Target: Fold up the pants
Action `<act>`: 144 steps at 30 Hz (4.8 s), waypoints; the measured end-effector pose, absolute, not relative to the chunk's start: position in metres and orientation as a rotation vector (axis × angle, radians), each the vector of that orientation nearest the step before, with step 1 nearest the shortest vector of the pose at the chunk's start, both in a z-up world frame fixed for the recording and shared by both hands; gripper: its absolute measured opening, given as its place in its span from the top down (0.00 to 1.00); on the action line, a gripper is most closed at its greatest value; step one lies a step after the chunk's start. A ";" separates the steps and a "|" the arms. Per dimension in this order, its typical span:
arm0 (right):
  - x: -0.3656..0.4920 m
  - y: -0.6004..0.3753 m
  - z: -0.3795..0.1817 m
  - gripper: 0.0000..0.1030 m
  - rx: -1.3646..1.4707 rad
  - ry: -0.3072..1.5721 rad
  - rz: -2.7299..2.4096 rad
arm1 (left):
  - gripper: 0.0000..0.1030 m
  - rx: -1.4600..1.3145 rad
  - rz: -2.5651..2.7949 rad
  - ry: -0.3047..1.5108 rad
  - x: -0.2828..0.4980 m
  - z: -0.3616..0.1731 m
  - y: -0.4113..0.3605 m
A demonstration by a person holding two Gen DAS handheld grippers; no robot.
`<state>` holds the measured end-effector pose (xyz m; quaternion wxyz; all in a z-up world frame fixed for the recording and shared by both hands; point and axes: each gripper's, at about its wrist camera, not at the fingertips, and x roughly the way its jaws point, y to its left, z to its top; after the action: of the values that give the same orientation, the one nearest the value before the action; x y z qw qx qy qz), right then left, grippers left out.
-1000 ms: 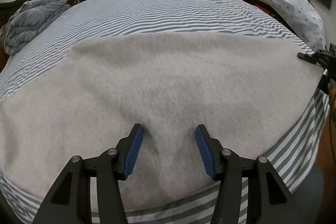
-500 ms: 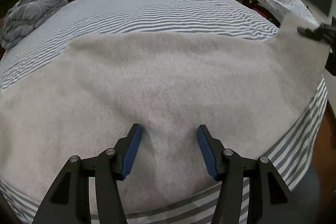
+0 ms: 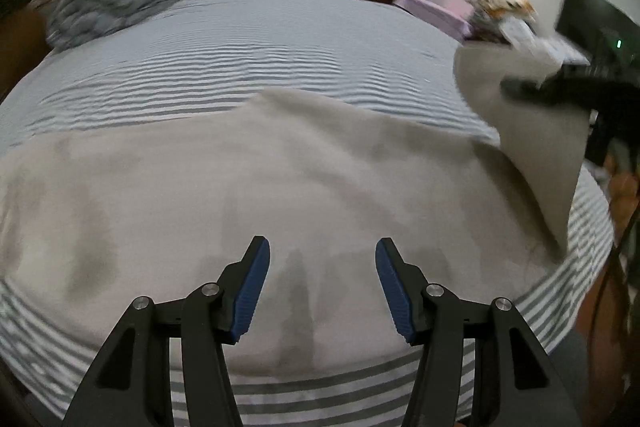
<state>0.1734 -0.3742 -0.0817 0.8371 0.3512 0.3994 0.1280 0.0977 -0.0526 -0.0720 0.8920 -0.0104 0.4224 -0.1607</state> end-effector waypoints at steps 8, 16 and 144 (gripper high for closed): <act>0.191 -0.259 -0.111 0.84 0.577 0.972 0.361 | 0.45 -0.125 -0.234 0.861 0.096 -0.072 0.034; 0.178 -0.193 -0.128 0.63 0.387 1.075 0.381 | 0.45 -0.241 -0.216 0.859 0.094 -0.081 0.072; 0.134 -0.331 -0.116 0.51 0.167 1.021 -0.020 | 0.51 0.090 -0.309 1.034 0.119 -0.114 -0.071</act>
<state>0.1336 -0.3314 -0.1155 0.8692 0.0798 0.4879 -0.0093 0.1193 -0.0711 -0.1137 0.8571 0.0428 0.4919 -0.1471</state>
